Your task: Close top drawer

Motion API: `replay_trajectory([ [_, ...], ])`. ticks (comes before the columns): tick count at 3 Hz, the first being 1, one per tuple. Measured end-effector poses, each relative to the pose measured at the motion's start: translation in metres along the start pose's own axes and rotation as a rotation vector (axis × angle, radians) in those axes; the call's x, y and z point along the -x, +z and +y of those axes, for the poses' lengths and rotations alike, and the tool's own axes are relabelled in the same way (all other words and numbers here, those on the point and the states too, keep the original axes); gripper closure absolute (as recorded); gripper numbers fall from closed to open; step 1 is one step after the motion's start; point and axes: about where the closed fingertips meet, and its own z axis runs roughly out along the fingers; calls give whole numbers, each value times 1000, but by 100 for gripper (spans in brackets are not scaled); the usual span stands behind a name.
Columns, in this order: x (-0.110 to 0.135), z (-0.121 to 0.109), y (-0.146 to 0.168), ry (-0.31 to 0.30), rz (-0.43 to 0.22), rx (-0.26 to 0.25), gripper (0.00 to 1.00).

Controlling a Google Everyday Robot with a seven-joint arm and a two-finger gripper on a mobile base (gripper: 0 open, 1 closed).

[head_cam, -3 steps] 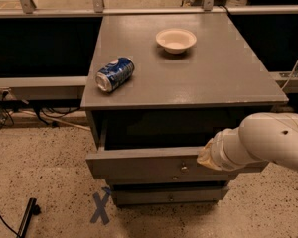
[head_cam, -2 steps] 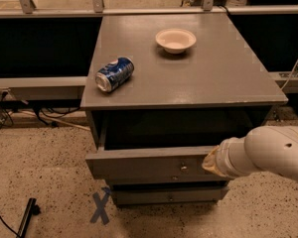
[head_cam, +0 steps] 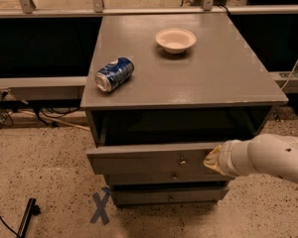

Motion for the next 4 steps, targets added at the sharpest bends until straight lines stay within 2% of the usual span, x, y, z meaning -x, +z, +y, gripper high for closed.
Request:
replay_trajectory([
  [2, 17, -53, 30, -34, -125, -82, 100],
  [3, 19, -67, 40, -30, -160, -100, 100],
  [4, 18, -66, 40, -30, -160, -100, 100],
])
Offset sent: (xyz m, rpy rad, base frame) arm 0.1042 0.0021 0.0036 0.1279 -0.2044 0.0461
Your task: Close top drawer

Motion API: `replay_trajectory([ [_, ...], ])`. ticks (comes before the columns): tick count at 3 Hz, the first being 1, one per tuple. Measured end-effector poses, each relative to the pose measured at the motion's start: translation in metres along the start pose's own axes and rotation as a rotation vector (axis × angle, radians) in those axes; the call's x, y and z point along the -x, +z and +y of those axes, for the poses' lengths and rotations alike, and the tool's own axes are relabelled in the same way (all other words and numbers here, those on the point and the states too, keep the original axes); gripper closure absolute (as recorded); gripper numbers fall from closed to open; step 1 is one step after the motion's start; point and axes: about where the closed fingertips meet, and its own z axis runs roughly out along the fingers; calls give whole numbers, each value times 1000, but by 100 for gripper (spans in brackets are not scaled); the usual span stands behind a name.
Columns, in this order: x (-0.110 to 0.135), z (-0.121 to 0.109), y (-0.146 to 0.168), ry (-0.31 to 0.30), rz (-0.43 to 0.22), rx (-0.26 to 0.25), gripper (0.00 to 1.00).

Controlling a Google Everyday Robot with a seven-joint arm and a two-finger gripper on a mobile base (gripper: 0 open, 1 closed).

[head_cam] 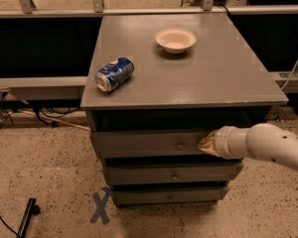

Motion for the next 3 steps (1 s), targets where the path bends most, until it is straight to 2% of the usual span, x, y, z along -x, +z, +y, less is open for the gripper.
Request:
replay_trajectory([
  [1, 0, 0, 0, 0, 0, 0, 100],
  [2, -10, 25, -24, 14, 11, -26, 100],
  [3, -21, 51, -52, 79, 36, -61, 100],
])
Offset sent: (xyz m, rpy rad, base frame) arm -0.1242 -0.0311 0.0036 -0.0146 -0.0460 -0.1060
